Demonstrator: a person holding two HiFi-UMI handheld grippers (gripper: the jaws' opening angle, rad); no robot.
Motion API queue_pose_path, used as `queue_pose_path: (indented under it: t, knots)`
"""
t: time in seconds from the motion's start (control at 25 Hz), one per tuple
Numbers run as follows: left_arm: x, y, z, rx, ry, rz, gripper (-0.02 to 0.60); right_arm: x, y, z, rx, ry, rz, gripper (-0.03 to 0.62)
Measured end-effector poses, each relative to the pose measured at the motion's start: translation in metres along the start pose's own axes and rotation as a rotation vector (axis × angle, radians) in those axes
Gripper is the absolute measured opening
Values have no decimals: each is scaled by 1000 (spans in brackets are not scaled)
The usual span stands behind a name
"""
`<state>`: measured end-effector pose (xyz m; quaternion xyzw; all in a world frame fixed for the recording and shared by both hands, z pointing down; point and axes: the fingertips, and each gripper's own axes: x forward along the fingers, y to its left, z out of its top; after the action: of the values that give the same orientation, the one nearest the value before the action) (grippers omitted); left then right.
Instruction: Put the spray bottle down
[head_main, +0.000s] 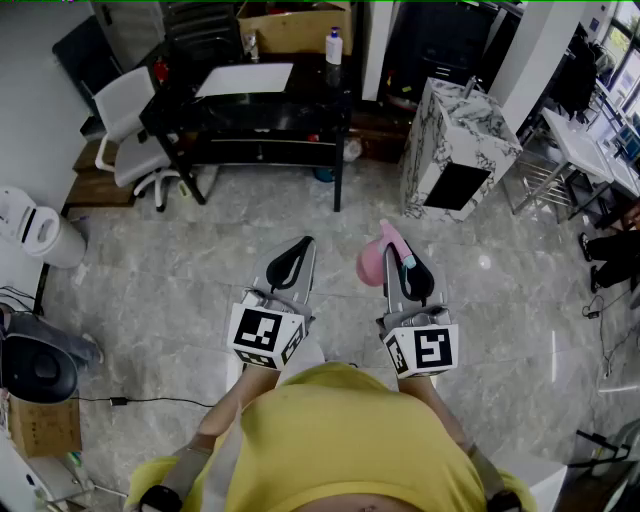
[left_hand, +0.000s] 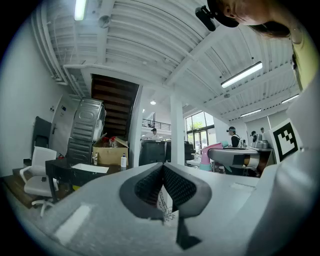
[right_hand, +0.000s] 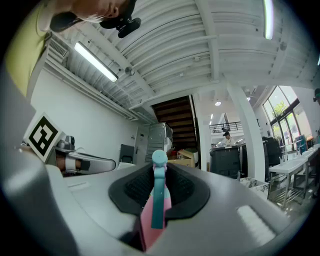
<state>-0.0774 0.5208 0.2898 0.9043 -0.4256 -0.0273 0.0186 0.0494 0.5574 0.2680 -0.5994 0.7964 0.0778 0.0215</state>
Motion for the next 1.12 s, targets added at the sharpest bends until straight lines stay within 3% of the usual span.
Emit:
queue_pose_path:
  t: [0.4, 1.12]
  knots:
    - [47, 38, -19, -18, 11, -15, 5, 52, -16, -25, 8, 5, -9, 63]
    - [261, 206, -14, -24, -15, -93, 5, 305, -90, -68, 0, 31, -64, 63]
